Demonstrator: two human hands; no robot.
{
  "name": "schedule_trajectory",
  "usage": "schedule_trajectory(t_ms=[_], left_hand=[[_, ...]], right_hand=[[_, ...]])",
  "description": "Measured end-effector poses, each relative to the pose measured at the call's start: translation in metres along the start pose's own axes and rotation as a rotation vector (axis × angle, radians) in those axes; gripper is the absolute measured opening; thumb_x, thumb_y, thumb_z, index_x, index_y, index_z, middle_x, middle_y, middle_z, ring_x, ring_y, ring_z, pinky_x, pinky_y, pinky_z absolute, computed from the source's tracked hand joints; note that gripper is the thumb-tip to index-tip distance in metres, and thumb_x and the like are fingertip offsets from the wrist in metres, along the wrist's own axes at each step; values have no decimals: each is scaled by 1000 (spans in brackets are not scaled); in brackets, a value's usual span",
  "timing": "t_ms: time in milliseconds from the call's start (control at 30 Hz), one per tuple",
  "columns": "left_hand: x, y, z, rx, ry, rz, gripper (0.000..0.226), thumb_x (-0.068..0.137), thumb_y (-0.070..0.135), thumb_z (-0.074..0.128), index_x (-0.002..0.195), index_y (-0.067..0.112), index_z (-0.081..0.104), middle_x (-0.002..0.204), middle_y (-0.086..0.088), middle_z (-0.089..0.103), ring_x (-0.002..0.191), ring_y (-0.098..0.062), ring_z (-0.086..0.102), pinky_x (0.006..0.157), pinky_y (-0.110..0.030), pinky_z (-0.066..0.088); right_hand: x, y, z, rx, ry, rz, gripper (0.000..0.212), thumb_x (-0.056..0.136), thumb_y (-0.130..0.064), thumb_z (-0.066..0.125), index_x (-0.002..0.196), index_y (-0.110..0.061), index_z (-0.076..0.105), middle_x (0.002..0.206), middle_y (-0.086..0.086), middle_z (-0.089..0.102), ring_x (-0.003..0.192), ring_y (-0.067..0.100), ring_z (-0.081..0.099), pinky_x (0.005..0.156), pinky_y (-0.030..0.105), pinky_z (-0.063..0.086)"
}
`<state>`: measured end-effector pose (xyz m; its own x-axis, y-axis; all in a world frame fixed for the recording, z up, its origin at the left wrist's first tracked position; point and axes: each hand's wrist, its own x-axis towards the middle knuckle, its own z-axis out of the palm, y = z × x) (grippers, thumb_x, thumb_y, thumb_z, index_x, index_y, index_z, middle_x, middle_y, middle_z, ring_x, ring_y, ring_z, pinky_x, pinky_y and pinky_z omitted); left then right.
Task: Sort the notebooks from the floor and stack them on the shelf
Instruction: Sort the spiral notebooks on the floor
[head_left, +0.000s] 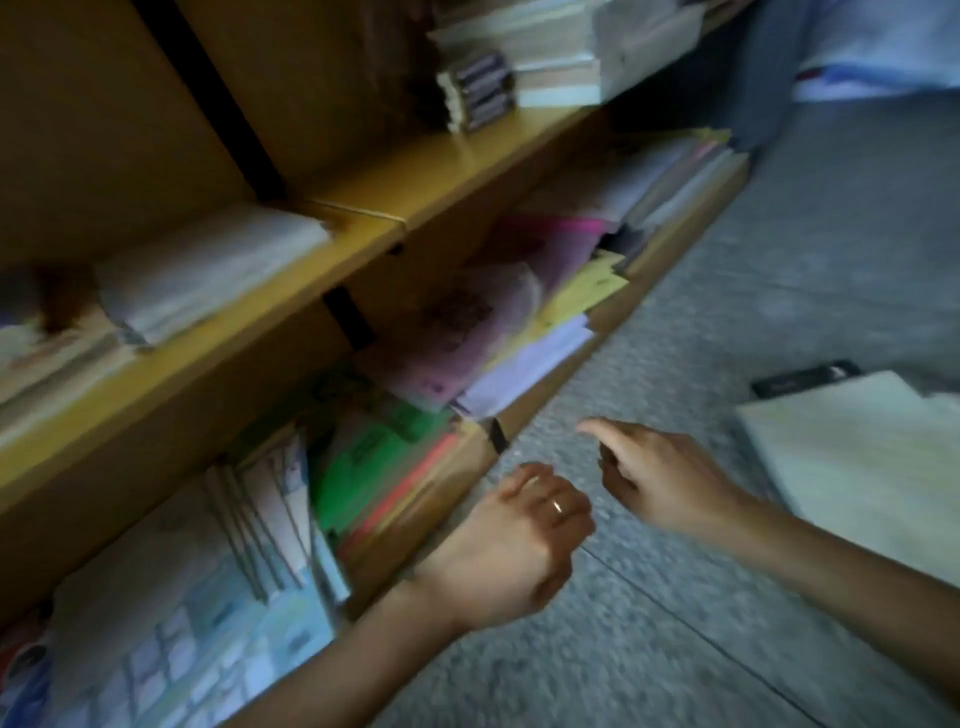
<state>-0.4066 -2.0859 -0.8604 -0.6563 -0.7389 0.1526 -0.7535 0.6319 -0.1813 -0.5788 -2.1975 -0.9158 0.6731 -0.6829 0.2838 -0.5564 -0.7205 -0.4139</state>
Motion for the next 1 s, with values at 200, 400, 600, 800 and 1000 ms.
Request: schedule_trajectory(t_ms=[200, 400, 600, 800, 1000], left_hand=[[54, 83, 64, -97, -237, 409, 24, 74, 33, 57, 94, 22, 65, 99, 3, 66, 92, -18, 61, 90, -32, 46], [86, 100, 94, -339, -249, 247, 30, 74, 26, 44, 94, 22, 67, 95, 4, 67, 77, -17, 65, 70, -25, 51], [118, 106, 113, -420, -269, 116, 29, 86, 21, 50, 111, 18, 63, 112, -1, 63, 92, -24, 63, 77, -32, 46], [127, 118, 130, -809, -346, -225, 27, 93, 23, 53, 119, 24, 57, 114, 4, 58, 97, -16, 61, 83, -31, 48], [137, 130, 140, -1304, -483, -545, 38, 92, 11, 56, 129, 19, 50, 116, 2, 58, 110, -14, 56, 93, -29, 45]], right_hand=[[-107, 90, -8, -316, -165, 216, 60, 66, -20, 58, 125, -10, 51, 110, 13, 57, 105, 31, 54, 79, 34, 45], [-165, 146, -36, -357, -45, 814, 81, 75, -43, 70, 137, -5, 34, 134, 25, 40, 127, 39, 36, 101, 44, 33], [-170, 154, -57, -412, -86, 1043, 107, 61, -65, 73, 136, -2, 28, 133, 22, 34, 120, 37, 37, 96, 44, 32], [-160, 166, -75, -332, -218, 1157, 108, 54, -62, 79, 127, 2, 30, 127, 23, 40, 116, 36, 43, 95, 41, 37], [-161, 172, -85, -194, -211, 1226, 110, 57, -53, 83, 133, 5, 28, 128, 22, 44, 118, 35, 46, 94, 40, 39]])
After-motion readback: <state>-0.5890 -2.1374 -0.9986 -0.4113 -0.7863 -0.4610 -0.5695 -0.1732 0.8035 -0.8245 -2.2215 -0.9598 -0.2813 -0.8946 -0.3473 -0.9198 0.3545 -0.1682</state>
